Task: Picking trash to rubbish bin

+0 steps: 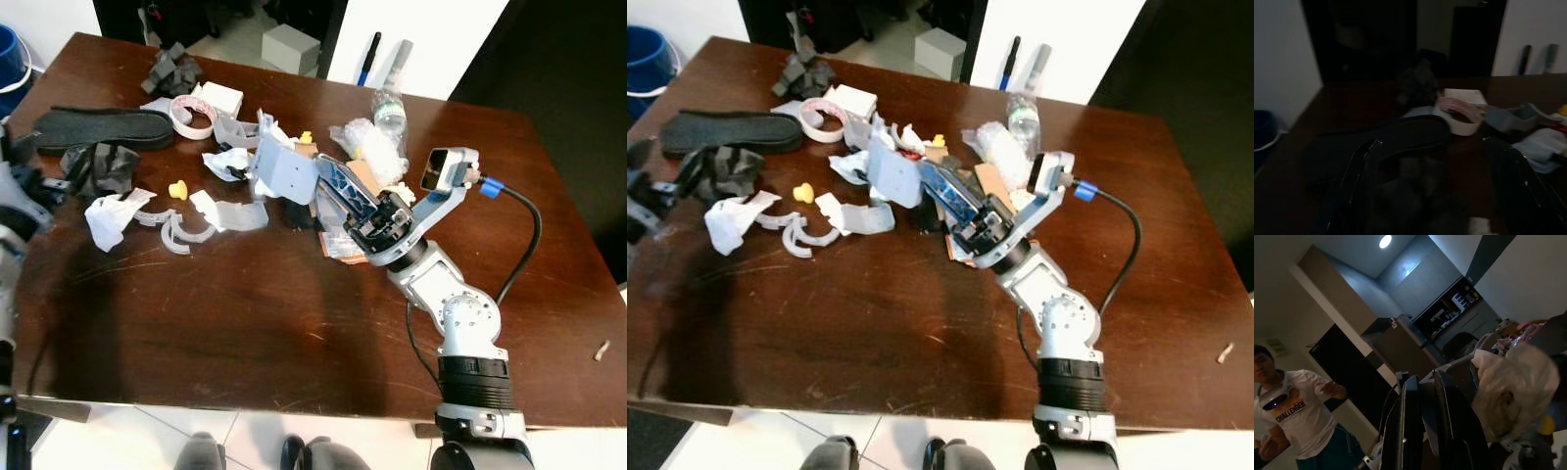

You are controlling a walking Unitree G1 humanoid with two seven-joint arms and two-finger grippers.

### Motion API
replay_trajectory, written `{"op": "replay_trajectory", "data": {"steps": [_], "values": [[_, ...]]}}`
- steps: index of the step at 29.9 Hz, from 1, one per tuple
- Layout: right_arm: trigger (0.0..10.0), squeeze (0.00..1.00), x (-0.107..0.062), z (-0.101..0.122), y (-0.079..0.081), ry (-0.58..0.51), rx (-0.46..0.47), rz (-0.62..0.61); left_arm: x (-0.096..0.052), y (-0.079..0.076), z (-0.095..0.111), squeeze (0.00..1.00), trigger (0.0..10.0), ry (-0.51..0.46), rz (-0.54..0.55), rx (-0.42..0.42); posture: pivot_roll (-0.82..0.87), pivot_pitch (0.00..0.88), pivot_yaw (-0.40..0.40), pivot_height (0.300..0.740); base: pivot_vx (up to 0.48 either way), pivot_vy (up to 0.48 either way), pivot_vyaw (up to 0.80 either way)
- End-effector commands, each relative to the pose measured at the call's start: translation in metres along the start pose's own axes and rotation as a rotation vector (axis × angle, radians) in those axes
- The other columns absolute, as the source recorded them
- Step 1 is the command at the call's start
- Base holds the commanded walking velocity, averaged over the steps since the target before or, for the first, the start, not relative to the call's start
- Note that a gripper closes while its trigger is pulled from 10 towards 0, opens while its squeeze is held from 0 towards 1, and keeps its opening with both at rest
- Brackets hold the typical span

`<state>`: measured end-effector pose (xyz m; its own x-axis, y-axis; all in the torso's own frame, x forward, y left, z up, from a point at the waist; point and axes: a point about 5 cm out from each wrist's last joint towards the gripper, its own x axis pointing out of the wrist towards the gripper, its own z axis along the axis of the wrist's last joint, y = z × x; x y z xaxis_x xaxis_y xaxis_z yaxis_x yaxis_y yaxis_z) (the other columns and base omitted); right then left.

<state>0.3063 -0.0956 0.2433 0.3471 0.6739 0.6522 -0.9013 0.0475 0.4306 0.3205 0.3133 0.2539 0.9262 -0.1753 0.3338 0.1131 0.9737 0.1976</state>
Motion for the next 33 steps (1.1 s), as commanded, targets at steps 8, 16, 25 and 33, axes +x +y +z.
{"op": "replay_trajectory", "data": {"steps": [8, 16, 25, 33], "values": [[0.0, 0.00, -0.006, 0.001, 0.008, 0.008, -0.008, 0.004, 0.011, -0.002, -0.024, 0.00, 10.0, 0.133, 0.056, 0.071, 0.02, 0.289, -0.168, 0.740, 0.000, 0.000, 0.00], [0.0, 0.00, -0.009, 0.001, 0.011, 0.021, -0.018, -0.019, 0.014, 0.014, -0.023, 0.00, 10.0, 0.187, 0.188, 0.150, 0.02, 0.287, -0.169, 0.740, 0.000, 0.000, 0.00], [0.0, 0.00, -0.010, -0.001, 0.009, 0.058, -0.045, -0.066, 0.000, 0.024, -0.050, 0.00, 10.0, 0.318, 0.292, 0.118, 0.02, 0.275, -0.172, 0.740, 0.000, 0.000, 0.00], [0.0, 0.00, -0.009, -0.002, 0.006, 0.059, -0.055, -0.081, -0.008, 0.026, -0.063, 0.00, 2.4, 0.386, 0.344, 0.098, 0.03, 0.265, -0.167, 0.740, 0.000, 0.000, 0.00]]}}
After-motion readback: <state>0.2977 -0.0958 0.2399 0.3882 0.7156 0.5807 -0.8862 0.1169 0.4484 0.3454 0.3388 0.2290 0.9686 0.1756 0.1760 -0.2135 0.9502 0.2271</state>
